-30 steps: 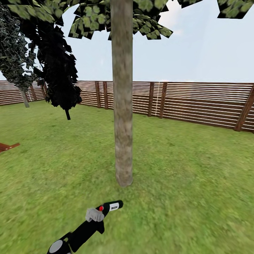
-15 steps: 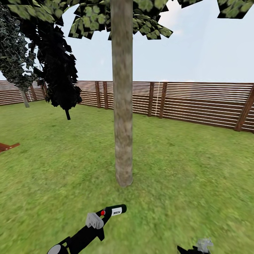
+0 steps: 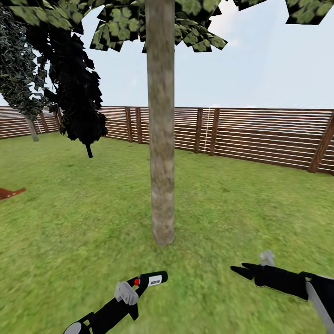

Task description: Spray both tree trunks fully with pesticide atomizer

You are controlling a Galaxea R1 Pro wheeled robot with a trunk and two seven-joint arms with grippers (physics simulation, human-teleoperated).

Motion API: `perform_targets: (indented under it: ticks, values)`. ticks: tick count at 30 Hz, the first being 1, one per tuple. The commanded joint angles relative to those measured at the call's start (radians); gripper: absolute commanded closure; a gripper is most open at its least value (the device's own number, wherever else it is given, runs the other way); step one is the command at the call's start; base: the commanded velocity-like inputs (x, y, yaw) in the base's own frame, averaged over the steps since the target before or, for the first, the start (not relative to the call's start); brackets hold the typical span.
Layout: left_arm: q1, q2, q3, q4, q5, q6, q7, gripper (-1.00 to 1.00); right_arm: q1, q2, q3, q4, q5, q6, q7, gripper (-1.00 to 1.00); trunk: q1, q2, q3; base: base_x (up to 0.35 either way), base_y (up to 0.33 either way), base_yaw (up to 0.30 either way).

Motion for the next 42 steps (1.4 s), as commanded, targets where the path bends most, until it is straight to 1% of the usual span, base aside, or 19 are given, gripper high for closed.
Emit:
perform_targets:
  ticks: [1, 2, 5, 9, 10, 15, 17, 18, 20, 21, 24, 26, 29, 30, 31, 33, 35, 38, 42]
  values:
    - [-0.002, 0.001, -0.003, 0.0, 0.01, -0.002, -0.002, 1.0, -0.03, -0.001, -0.005, -0.03, -0.002, 0.027, 0.055, -1.0, 0.001, -0.002, -0.002, 0.0, 0.0, 0.0]
    - [-0.002, 0.001, -0.003, 0.0, 0.01, -0.002, -0.001, 1.0, -0.044, -0.003, -0.009, -0.036, -0.002, 0.038, 0.077, -1.0, 0.001, -0.002, -0.002, 0.0, 0.0, 0.0]
    - [-0.002, -0.001, -0.003, -0.002, 0.009, -0.002, 0.0, 1.0, -0.1, -0.026, -0.047, -0.054, 0.003, 0.16, 0.227, -1.0, 0.001, -0.002, -0.002, 0.0, 0.0, 0.0]
    - [-0.002, -0.003, -0.004, -0.001, 0.009, -0.002, 0.0, 1.0, -0.13, -0.035, -0.055, -0.074, 0.0, 0.214, 0.296, -1.0, 0.001, -0.002, -0.002, 0.0, 0.0, 0.0]
    - [-0.002, -0.003, -0.004, -0.001, 0.009, -0.002, 0.0, 1.0, -0.132, -0.035, -0.053, -0.077, 0.0, 0.217, 0.3, 1.0, 0.001, -0.002, -0.002, 0.0, 0.0, 0.0]
    - [-0.002, -0.007, -0.005, 0.002, 0.009, -0.001, 0.003, 1.0, -0.139, -0.031, -0.025, -0.086, 0.001, 0.231, 0.313, 1.0, 0.001, -0.002, -0.002, 0.0, 0.0, 0.0]
    - [-0.002, -0.007, -0.005, 0.002, 0.009, 0.0, 0.003, 1.0, -0.14, -0.027, -0.007, -0.087, -0.001, 0.24, 0.315, 1.0, 0.001, -0.002, -0.002, 0.0, 0.0, 0.0]
    - [-0.003, -0.008, -0.005, 0.002, 0.009, 0.0, 0.003, 1.0, -0.14, -0.023, 0.018, -0.089, -0.002, 0.253, 0.316, 1.0, 0.001, -0.002, -0.002, 0.0, 0.0, 0.0]
    - [-0.003, -0.008, -0.006, 0.003, 0.008, 0.0, 0.004, 1.0, -0.14, -0.007, 0.065, -0.094, -0.002, 0.29, 0.317, 1.0, 0.001, -0.002, -0.002, 0.0, 0.0, 0.0]
    - [-0.002, -0.008, -0.007, 0.003, 0.007, 0.0, 0.004, 1.0, -0.14, 0.007, 0.08, -0.095, -0.002, 0.295, 0.317, 1.0, 0.001, -0.002, -0.002, 0.0, 0.0, 0.0]
    - [-0.003, -0.009, -0.008, 0.004, 0.005, 0.0, 0.004, 1.0, -0.14, 0.045, 0.103, -0.097, 0.008, 0.295, 0.309, 1.0, 0.001, -0.002, -0.002, 0.0, 0.0, 0.0]
    - [-0.003, -0.009, -0.009, 0.005, 0.004, 0.001, 0.004, 1.0, -0.14, 0.055, 0.121, -0.097, 0.01, 0.295, 0.305, 1.0, 0.001, -0.002, -0.002, 0.0, 0.0, 0.0]
    - [-0.003, -0.009, -0.01, 0.006, 0.002, 0.001, 0.004, 1.0, -0.14, 0.061, 0.134, -0.097, 0.012, 0.295, 0.303, 1.0, 0.001, -0.002, -0.002, 0.0, 0.0, 0.0]
    - [-0.003, -0.009, -0.013, 0.006, -0.005, 0.001, 0.004, 1.0, -0.14, 0.068, 0.139, -0.097, 0.012, 0.295, 0.302, 1.0, 0.001, -0.002, -0.002, 0.0, 0.0, 0.0]
    - [-0.003, -0.009, -0.016, 0.006, -0.029, 0.002, 0.004, 1.0, -0.14, 0.078, 0.148, -0.096, 0.014, 0.295, 0.296, 1.0, 0.001, -0.002, -0.002, 0.0, 0.0, 0.0]
    - [-0.003, -0.009, -0.016, 0.017, -0.114, 0.005, 0.006, 1.0, -0.14, 0.097, 0.171, -0.096, 0.015, 0.295, 0.266, 1.0, 0.001, -0.002, -0.002, 0.0, 0.0, 0.0]
    - [-0.003, -0.009, -0.016, 0.027, -0.15, 0.006, 0.007, 1.0, -0.14, 0.105, 0.187, -0.096, 0.014, 0.295, 0.244, 1.0, 0.001, -0.002, -0.002, 0.0, 0.0, 0.0]
    - [-0.003, -0.009, -0.016, 0.035, -0.181, 0.007, 0.008, 1.0, -0.14, 0.113, 0.222, -0.094, 0.013, 0.295, 0.202, 1.0, 0.001, -0.002, -0.002, 0.0, 0.0, 0.0]
    - [-0.002, -0.008, -0.018, 0.031, -0.204, 0.007, 0.006, 1.0, -0.141, 0.13, 0.233, -0.091, 0.013, 0.295, 0.134, 1.0, 0.001, -0.002, -0.002, 0.0, 0.0, 0.0]
